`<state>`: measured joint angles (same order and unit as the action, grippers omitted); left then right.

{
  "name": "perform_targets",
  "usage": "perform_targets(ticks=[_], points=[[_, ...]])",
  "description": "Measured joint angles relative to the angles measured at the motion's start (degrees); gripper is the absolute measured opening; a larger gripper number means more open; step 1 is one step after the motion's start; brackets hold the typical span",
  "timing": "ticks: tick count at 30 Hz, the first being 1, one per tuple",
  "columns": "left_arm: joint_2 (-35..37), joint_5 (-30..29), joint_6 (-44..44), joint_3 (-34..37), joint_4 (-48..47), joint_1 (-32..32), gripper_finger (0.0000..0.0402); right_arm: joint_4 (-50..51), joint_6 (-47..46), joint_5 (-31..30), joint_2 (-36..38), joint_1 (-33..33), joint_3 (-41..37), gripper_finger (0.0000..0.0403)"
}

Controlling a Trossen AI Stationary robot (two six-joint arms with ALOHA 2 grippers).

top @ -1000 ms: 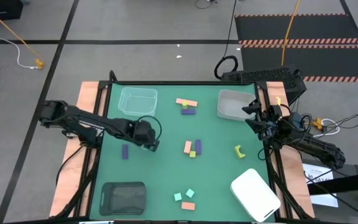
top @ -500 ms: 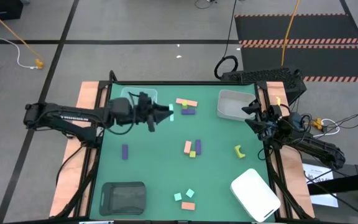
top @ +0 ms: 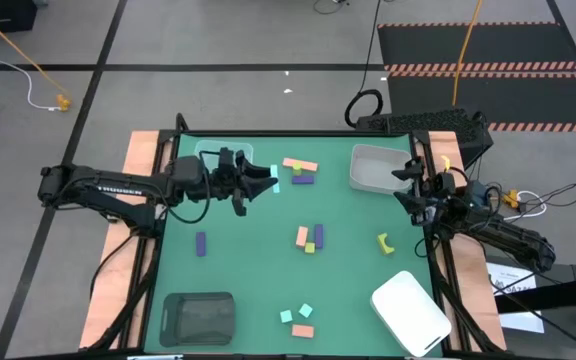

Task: Sort & place blocks by color
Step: Put the top light blue block into the transparent bin

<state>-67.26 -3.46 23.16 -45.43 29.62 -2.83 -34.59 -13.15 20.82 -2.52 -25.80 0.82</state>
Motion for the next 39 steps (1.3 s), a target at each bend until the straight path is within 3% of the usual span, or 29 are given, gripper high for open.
perform_targets(ticks=[3,7,12,17,22,32,39], points=[[0.0,-2.47,-1.34,-0.02,-4.1,-0.55,0.0126,0.29,3.83,0.23,0.0,0.0,0.0,0.0265],[0.0,-11.53,-1.14,-0.02,-12.2,-2.66,0.0126,-1.25,4.41,0.24,-0.02,0.0,0.0,0.0265],[0.0,-17.81,5.01,-0.02,-25.91,-9.07,0.0126,-4.49,-8.8,0.16,0.0,0.0,0.0,0.0265],[-2.09,-19.15,12.63,-0.01,-41.23,-16.69,0.0126,-5.07,-21.2,-7.41,0.0,0.02,0.0,0.0265],[-5.3,-19.15,18.2,-0.07,-49.21,-22.53,0.0126,-5.02,-30.03,-13.54,-0.01,0.04,0.0,0.0265],[-9.2,-19.06,23.47,-0.04,-53.05,-27.32,0.0128,-4.9,-38.05,-16.24,-0.02,0.02,0.0,0.0265],[-9.2,-16.27,23.71,-0.04,-53.15,-27.47,0.0276,-2.08,-38.66,-16.14,-0.02,0.02,0.0,0.0265]])
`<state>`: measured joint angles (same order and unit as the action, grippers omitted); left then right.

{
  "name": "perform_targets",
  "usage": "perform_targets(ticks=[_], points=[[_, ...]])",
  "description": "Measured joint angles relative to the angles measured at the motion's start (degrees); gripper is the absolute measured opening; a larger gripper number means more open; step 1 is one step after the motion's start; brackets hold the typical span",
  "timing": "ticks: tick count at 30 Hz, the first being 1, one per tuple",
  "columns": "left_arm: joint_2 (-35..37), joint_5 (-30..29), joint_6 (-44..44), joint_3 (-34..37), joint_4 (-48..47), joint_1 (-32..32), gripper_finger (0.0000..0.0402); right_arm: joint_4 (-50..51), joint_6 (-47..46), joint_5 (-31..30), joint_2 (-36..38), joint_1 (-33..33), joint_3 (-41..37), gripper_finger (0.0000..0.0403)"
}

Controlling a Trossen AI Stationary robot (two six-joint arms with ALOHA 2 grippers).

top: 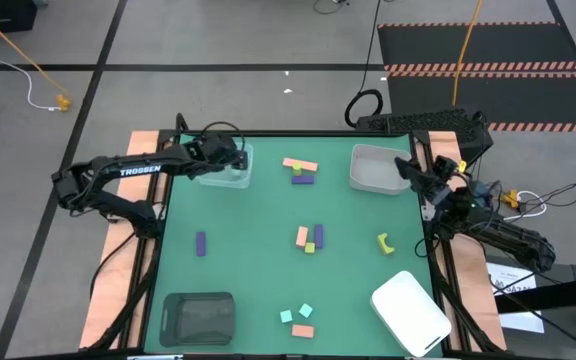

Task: Sort & place blocks by color
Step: Put the top light blue block into the transparent bin, then put the bottom left violet block into the black bin

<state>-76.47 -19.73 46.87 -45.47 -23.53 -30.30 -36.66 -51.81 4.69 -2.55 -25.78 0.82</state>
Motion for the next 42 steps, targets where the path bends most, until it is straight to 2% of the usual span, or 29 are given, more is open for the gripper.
perform_targets(ticks=[4,8,12,14,18,22,27,33,36,38,42], points=[[0.09,5.41,0.0,0.0,0.02,0.0,0.0325,0.51,0.26,-0.09,0.0,0.0,0.0,0.0265],[0.09,11.71,0.92,0.0,0.21,0.0,0.0335,0.5,0.4,-0.13,0.0,0.0,0.0,0.0265],[1.0,21.66,1.96,0.0,2.83,0.73,0.0316,0.5,0.13,-0.13,0.0,0.0,0.0,0.0265],[1.88,24.84,2.36,0.0,5.78,2.53,0.0301,0.5,0.06,-0.13,0.0,0.0,0.0,0.0265],[4.18,27.48,4.57,0.0,12.11,8.25,0.0269,0.52,0.16,-0.15,0.0,0.0,0.0,0.0265],[5.86,30.57,7.38,0.0,12.85,15.92,0.0244,0.52,0.16,-0.14,0.0,0.0,0.0,0.0265],[6.95,30.44,13.57,-0.02,0.27,26.09,0.022,0.52,0.16,-0.13,0.0,0.0,0.0,0.0265],[6.92,22.99,28.38,-0.02,-24.42,34.11,0.0195,0.7,0.05,-0.02,0.0,0.0,0.0,0.0265],[6.3,21.37,36.87,0.0,-34.12,37.09,0.0187,1.21,0.03,0.0,0.0,0.0,0.0,0.0265],[6.29,21.25,40.65,0.02,-38.19,38.88,0.0184,1.84,0.14,0.01,0.01,0.0,0.0,0.0265],[6.29,21.17,44.52,0.02,-39.06,41.14,0.0184,3.81,0.4,0.02,0.01,0.0,0.02,0.0265]])
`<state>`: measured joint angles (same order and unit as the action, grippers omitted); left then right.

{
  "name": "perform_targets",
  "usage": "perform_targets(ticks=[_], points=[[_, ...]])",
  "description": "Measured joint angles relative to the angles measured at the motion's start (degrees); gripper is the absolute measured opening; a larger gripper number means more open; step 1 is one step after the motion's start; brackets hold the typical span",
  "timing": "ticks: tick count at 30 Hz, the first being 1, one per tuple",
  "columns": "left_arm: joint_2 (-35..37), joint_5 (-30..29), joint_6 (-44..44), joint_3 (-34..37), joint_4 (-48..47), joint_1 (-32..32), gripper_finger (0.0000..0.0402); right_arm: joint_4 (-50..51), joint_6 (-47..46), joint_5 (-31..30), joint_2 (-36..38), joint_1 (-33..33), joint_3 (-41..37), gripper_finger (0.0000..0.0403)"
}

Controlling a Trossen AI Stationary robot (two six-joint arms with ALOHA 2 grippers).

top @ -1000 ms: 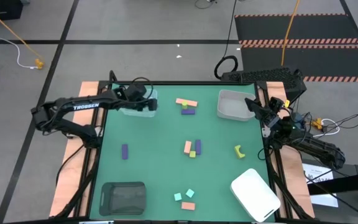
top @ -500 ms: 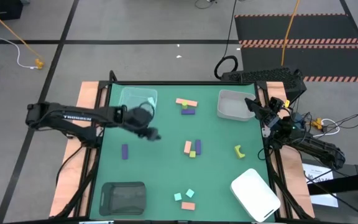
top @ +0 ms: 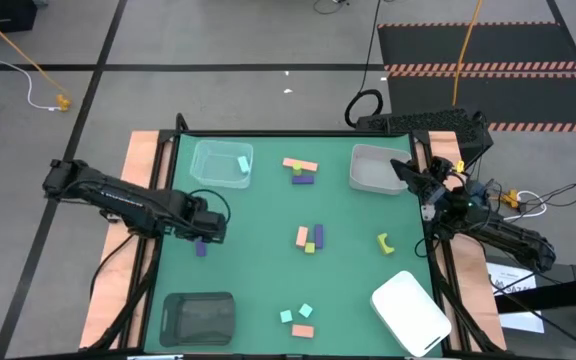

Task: Sort & place blocks by color
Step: Put the bottom left violet block into the black bin

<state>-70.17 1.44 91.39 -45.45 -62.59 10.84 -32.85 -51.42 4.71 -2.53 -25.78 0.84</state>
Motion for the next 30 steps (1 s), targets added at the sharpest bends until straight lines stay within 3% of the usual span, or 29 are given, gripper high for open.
perform_targets(ticks=[8,16,19,24,30], points=[[-1.01,-0.1,10.24,3.7,0.72,3.28,0.0184,2.91,-0.26,0.06,0.01,0.0,0.0,0.0265],[-1.09,-0.08,14.38,11.62,16.03,4.28,0.0184,3.2,-0.37,0.31,0.01,0.01,0.0,0.0265],[-0.7,0.06,16.8,13.8,17.71,4.28,0.0184,3.23,-0.39,1.39,-0.01,0.0,0.0,0.0265],[-0.7,-0.44,15.53,12.67,17.36,4.31,0.0184,3.2,-0.42,4.63,0.01,0.02,0.0,0.0265],[-0.61,-5.03,13.69,9.38,16.33,4.3,0.0184,3.19,-0.42,4.56,0.01,0.02,0.0,0.0265]])
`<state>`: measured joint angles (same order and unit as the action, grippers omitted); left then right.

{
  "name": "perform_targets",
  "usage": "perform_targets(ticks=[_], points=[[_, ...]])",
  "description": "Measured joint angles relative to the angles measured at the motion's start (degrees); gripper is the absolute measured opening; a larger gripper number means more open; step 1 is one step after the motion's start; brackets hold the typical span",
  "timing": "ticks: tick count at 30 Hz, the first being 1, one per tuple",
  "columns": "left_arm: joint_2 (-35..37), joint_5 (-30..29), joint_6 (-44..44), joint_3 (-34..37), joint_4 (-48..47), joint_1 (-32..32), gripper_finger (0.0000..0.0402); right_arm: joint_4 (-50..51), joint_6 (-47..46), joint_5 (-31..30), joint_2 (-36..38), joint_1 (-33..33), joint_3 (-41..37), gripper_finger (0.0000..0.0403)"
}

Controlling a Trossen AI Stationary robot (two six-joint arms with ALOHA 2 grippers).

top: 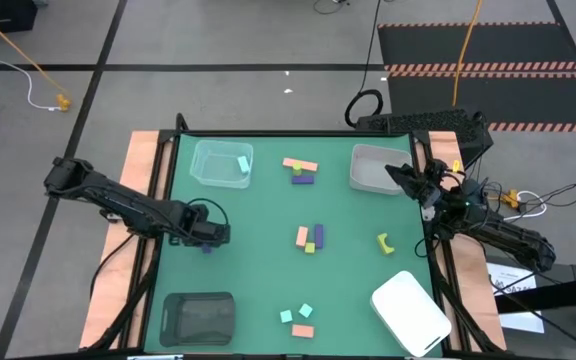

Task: Sort & place blocks by color
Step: Put the bottom left violet block into the black bin

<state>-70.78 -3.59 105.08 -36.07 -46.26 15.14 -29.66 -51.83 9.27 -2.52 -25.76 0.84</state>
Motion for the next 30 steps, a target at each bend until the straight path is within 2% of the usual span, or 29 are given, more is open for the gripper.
perform_targets(ticks=[11,22,30], points=[[-0.34,-0.08,3.87,-0.02,-6.42,0.0,0.0184,0.79,0.19,-0.01,0.0,0.0,0.0,0.0265],[-5.76,-1.06,6.71,-0.02,-3.01,0.0,0.0184,1.77,0.46,-0.02,0.0,0.0,0.0,0.0265],[-9.52,-1.17,5.39,-0.09,-0.26,0.0,0.0182,2.78,0.48,-0.04,-0.02,0.0,0.0,0.0265]])
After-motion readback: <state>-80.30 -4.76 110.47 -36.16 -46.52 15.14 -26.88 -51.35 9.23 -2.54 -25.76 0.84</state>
